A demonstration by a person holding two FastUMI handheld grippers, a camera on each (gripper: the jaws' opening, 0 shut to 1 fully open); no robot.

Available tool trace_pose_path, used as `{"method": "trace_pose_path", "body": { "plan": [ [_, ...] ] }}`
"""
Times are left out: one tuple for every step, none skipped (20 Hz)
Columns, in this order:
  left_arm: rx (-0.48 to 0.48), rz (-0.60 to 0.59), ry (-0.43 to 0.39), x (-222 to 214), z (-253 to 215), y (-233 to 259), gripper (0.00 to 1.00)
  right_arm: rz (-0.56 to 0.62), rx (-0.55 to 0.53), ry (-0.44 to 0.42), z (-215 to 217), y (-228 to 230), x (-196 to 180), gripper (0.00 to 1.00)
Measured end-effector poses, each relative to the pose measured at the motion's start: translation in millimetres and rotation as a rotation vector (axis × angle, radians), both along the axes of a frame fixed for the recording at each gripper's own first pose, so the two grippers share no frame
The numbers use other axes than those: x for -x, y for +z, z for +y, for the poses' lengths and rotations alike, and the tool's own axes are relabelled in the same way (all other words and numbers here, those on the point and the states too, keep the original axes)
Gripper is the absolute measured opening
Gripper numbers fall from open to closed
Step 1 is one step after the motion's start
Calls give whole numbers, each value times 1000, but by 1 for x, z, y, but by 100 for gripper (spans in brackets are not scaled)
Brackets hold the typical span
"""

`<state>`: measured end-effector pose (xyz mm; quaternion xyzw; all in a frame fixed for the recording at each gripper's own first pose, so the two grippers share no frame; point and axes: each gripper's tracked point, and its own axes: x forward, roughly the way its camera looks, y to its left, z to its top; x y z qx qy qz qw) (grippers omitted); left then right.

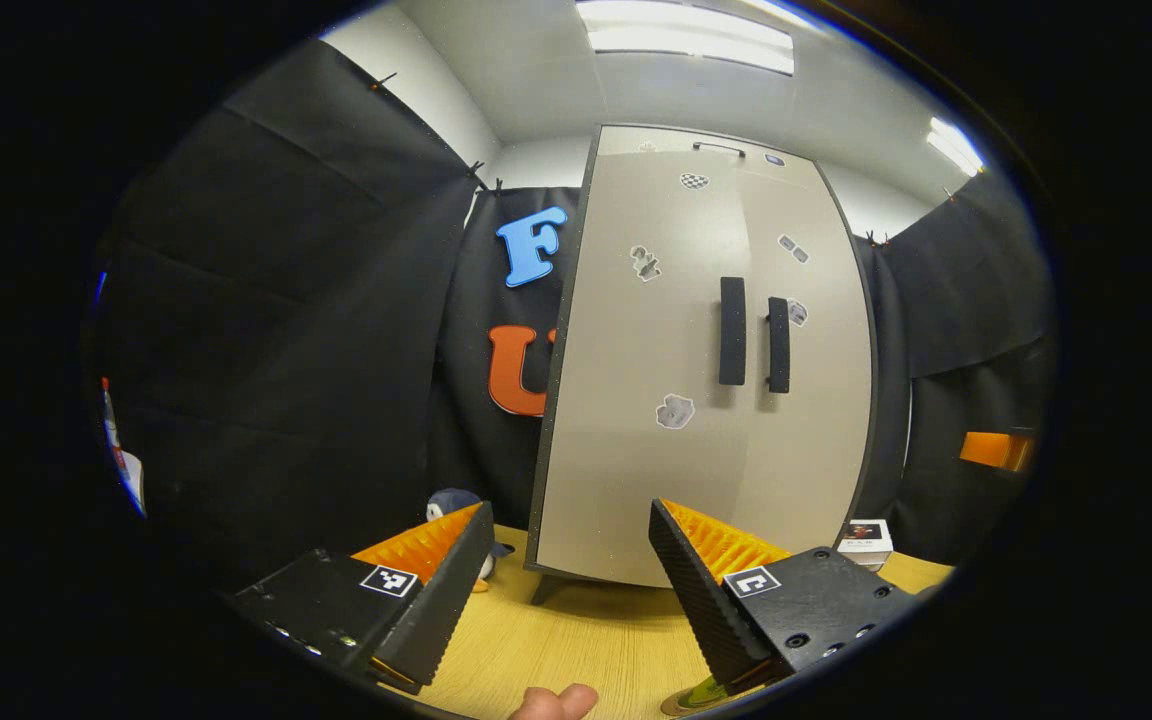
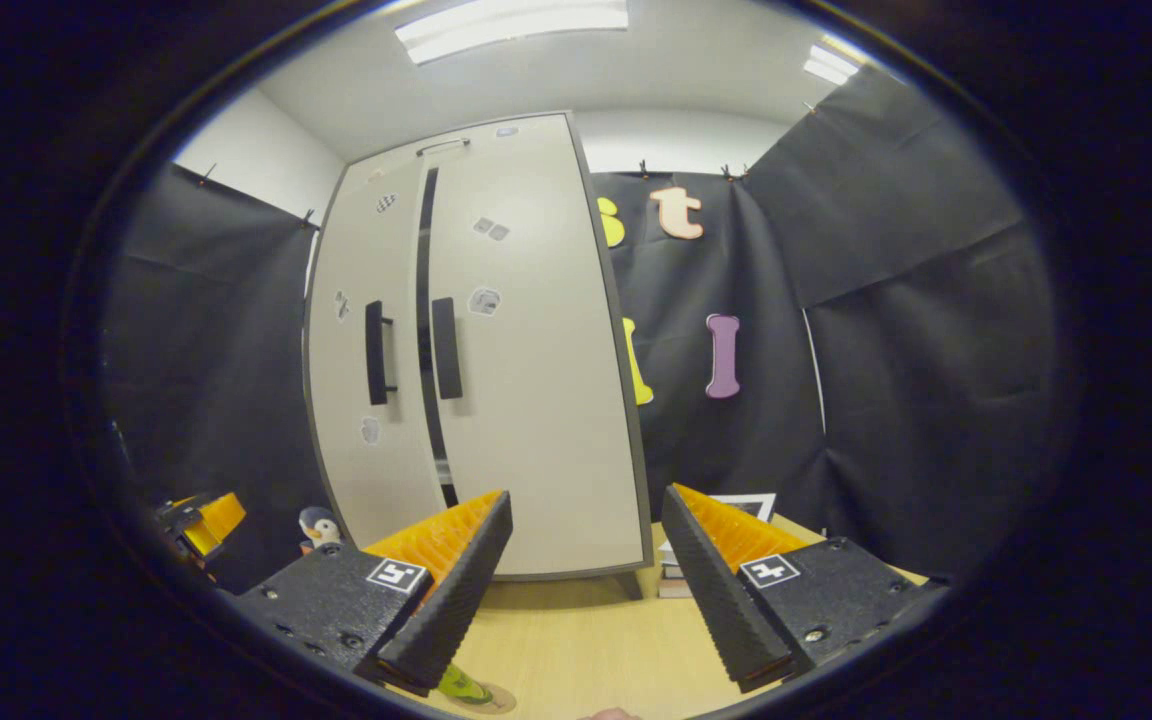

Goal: Grasp the bottle in the cabinet with the left hand and place it on the coaster, then close the right door with the right hand and the left door with the left hand.

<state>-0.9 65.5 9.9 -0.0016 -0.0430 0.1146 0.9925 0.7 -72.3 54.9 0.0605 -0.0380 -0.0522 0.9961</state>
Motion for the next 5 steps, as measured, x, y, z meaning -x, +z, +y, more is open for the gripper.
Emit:
{"method": "trace_pose_path", "body": {
  "plan": [
    [2, 2, -4, 1, -2, -1, 95, 0, -1, 0, -1, 0, 0, 99],
    [5, 5, -8, 1, -4, -2, 99, 4, -2, 0, -2, -1, 0, 99],
    [8, 5, -7, 3, -4, -1, 95, 6, -3, 3, -2, -1, -1, 99],
    [11, 4, -7, 3, -5, -2, 95, 8, -4, 5, -3, -1, -2, 100],
    [15, 6, -12, 3, -7, -3, 100, 8, -4, 7, -2, 0, -3, 100]
  ]
}}
